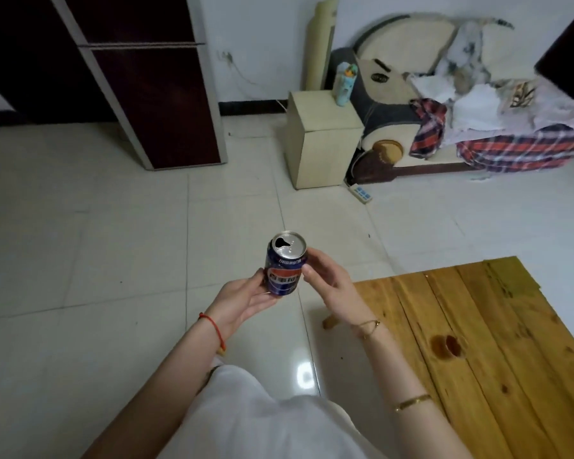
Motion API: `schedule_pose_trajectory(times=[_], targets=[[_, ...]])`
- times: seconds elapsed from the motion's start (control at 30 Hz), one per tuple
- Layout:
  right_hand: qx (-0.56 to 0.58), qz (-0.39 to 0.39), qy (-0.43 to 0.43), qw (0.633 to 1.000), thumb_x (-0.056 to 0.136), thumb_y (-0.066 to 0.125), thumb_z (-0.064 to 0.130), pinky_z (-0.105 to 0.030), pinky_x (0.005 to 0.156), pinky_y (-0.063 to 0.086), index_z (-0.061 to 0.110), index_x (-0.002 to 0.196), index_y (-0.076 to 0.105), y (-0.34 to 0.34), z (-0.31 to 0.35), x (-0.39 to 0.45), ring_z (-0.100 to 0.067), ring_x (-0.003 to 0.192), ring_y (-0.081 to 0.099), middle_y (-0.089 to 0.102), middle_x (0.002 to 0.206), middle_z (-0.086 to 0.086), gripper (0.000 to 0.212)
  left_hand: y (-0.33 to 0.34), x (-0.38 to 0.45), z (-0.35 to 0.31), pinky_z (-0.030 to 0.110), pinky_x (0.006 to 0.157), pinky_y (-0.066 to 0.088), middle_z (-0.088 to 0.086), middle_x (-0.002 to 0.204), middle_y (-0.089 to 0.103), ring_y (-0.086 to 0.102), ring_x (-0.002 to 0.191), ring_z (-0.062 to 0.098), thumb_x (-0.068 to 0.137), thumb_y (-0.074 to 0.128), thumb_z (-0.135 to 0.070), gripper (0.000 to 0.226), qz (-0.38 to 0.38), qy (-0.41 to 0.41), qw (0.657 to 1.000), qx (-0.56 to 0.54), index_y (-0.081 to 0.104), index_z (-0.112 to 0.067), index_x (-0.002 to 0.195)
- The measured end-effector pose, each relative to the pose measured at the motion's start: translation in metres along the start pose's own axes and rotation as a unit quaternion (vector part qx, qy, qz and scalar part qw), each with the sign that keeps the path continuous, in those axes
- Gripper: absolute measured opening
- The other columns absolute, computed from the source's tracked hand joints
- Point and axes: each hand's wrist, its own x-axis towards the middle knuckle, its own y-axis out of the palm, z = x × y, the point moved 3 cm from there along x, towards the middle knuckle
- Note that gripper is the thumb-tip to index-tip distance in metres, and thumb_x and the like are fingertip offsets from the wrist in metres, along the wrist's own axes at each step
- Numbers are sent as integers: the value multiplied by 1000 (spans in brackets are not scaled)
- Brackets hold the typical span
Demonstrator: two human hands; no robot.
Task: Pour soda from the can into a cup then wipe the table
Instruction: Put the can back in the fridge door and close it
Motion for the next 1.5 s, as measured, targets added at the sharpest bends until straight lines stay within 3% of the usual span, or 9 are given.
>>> schedule_pose_trajectory(times=[0.3,0.5,0.6,0.77,1.03,1.27,1.5], targets=[[49,74,-17,996,97,53,20,-34,101,48,9,133,53,137,42,134,-9,116,60,64,127,-2,38,-140,20,-107,22,74,60,9,83,75,75,78,17,100,52,-26,27,-80,35,996,-26,63,-2,99],[38,119,-27,992,99,52,18,-37,104,48,13,132,53,207,70,207,-8,118,59,65,125,5,34,-216,37,-159,23,77,60,9,84,77,75,82,18,100,52,-28,29,-104,55,991,-58,63,-1,102],[30,141,-33,989,99,51,16,-35,104,48,13,132,53,232,82,245,-7,118,59,65,125,7,33,-244,51,-185,25,78,60,12,91,75,75,87,20,99,53,-28,31,-119,60,989,-70,62,1,107],[21,178,-51,982,99,50,18,-31,102,48,15,132,53,268,101,314,-6,118,59,64,125,9,33,-283,79,-233,24,73,61,11,85,74,74,82,20,100,53,-26,27,-152,67,981,-100,62,-1,101],[9,235,-91,968,99,50,18,-30,101,48,14,133,53,318,141,455,-10,119,59,65,126,7,34,-340,146,-335,21,66,60,17,95,73,74,78,17,100,53,-26,36,-186,91,968,-138,59,6,115],[11,273,-99,957,97,51,22,-41,106,45,12,134,52,358,180,582,-16,123,58,64,128,1,38,-390,208,-430,25,76,60,13,96,74,74,90,21,99,54,-31,39,-226,113,956,-147,60,3,117],[9,287,-87,954,97,52,20,-39,106,46,11,135,51,399,200,676,-15,123,58,64,129,-2,39,-444,261,-497,26,75,60,11,95,75,75,87,20,99,55,-30,37,-244,118,951,-150,61,2,116]])
